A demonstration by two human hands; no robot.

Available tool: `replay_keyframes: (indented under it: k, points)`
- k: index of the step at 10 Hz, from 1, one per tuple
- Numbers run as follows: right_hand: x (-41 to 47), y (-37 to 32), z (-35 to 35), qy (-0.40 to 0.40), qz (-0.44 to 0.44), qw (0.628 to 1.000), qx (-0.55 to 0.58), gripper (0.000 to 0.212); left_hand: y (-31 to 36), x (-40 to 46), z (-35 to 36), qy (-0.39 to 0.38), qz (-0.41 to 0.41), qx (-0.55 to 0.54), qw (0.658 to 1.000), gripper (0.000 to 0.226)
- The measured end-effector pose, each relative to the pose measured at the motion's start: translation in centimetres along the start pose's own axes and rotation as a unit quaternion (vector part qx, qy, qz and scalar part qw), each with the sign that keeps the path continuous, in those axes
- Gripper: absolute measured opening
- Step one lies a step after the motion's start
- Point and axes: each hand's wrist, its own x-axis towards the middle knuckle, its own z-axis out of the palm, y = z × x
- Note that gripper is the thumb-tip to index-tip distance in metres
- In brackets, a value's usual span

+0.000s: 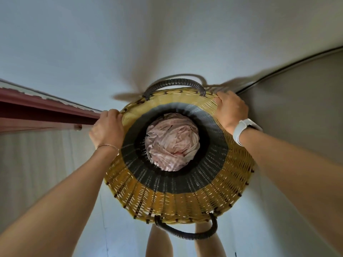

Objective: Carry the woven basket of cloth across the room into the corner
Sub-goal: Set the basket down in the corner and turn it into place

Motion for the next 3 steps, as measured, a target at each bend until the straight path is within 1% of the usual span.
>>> replay_keyframes:
  k: [1,2,3]
  points:
    - [0.1,0.5,-0.4,-0.020,0.001,1.000,-0.015,0.029,0.3,0.2,-0.1,0.006,0.004,-0.001,1.000,0.034]
    - [0.2,0.3,-1.1,-0.075,0.020,0.996,0.041,0.029,0.4,0.0,-0.3,0.003,-0.006,-0.028,1.000,0.035]
    - [-0.9,-0.4,-2.6,-0.092,0.059,0.985,0.133,0.047,0.3,-0.8,-0.3,-0.003,-0.004,-0.072,0.997,0.037]
